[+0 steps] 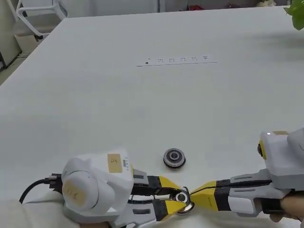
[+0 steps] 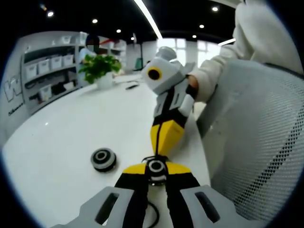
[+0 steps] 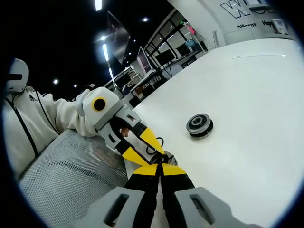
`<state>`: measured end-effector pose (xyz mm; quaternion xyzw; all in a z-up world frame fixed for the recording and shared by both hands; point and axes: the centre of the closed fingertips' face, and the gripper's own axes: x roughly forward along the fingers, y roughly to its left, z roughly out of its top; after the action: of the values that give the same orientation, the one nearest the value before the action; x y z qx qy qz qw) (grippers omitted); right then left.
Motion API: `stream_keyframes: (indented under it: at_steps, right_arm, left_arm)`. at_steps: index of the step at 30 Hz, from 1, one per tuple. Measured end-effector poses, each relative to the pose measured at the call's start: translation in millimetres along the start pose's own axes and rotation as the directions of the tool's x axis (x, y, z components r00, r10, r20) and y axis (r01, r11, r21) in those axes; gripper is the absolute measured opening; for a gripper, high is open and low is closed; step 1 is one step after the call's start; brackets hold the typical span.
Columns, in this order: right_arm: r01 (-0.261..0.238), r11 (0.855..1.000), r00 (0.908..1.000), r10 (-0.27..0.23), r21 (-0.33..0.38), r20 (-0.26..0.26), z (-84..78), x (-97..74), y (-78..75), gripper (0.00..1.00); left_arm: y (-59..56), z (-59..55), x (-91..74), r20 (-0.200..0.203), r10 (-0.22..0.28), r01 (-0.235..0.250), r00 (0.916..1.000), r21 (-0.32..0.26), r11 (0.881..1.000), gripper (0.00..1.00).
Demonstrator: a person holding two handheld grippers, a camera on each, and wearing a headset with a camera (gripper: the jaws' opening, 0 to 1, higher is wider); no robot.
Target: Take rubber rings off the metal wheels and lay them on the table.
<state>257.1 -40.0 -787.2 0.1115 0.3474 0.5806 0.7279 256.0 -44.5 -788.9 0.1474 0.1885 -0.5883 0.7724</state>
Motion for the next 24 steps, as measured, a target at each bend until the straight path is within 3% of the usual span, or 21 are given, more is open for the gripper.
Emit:
stream_keyframes:
  at_steps: [10, 14, 16, 24]
  right_arm:
    - [-0.004, 1.000, 1.0000, 0.004, -0.015, 0.001, 0.6, 0.2, 2.1, 0.00]
    - [-0.046, 0.999, 0.9986, 0.046, -0.014, 0.026, 6.3, 1.3, 10.7, 0.00]
    - [-0.018, 0.999, 0.9998, 0.019, -0.029, 0.012, 5.6, 1.1, 5.9, 0.00]
    - [-0.009, 1.000, 0.9999, 0.010, -0.019, 0.010, 4.0, 0.8, 3.0, 0.00]
  left_arm:
    - [-0.4, 0.2, 0.3, -0.002, 0.000, 0.000, 1.0000, 0.001, 1.000, 0.14]
    - [-1.0, 0.6, 0.6, -0.003, 0.000, 0.000, 1.0000, 0.004, 1.000, 0.14]
    - [-1.1, 0.7, 0.7, -0.004, 0.001, -0.001, 1.0000, 0.004, 1.000, 0.14]
    - [-0.7, 0.3, 1.0, -0.017, 0.005, -0.005, 0.9998, 0.003, 1.000, 0.14]
